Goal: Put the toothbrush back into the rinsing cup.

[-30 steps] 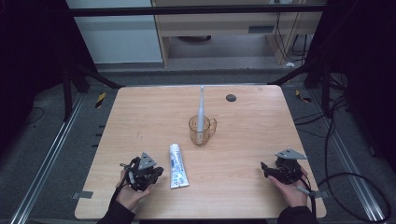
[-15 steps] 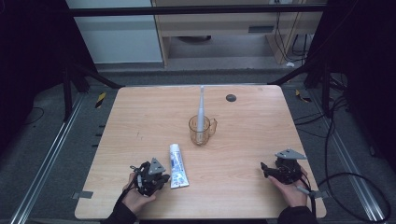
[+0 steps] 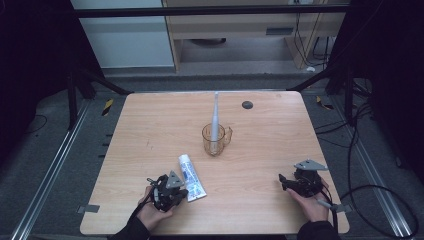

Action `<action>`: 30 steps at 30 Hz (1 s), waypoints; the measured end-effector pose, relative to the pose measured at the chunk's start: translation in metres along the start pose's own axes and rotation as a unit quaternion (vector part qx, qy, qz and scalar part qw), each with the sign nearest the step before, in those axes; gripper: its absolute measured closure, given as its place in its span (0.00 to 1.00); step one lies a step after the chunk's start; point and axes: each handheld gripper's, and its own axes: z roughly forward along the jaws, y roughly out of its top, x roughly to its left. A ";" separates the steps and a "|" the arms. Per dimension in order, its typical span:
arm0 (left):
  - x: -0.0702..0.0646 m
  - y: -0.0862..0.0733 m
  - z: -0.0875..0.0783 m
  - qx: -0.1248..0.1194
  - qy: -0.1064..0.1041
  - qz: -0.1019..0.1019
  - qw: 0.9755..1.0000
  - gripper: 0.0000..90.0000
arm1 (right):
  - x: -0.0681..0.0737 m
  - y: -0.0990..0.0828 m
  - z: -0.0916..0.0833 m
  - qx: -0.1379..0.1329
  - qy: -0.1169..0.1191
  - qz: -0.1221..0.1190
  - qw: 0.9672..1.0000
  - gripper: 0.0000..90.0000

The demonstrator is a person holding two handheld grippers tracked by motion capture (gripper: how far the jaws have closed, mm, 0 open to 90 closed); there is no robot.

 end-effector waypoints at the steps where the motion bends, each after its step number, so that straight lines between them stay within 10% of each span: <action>1: -0.001 0.001 0.001 0.000 -0.001 0.002 1.000 0.99 | 0.000 0.000 0.000 0.000 0.000 0.000 1.000 0.30; 20: -0.006 0.037 0.026 -0.030 0.005 0.030 0.999 0.99 | 0.000 0.000 0.000 0.001 0.001 0.001 1.000 0.30; 30: 0.035 0.070 0.008 -0.071 0.053 0.016 0.996 0.99 | -0.001 0.000 0.000 0.002 0.001 0.005 1.000 0.30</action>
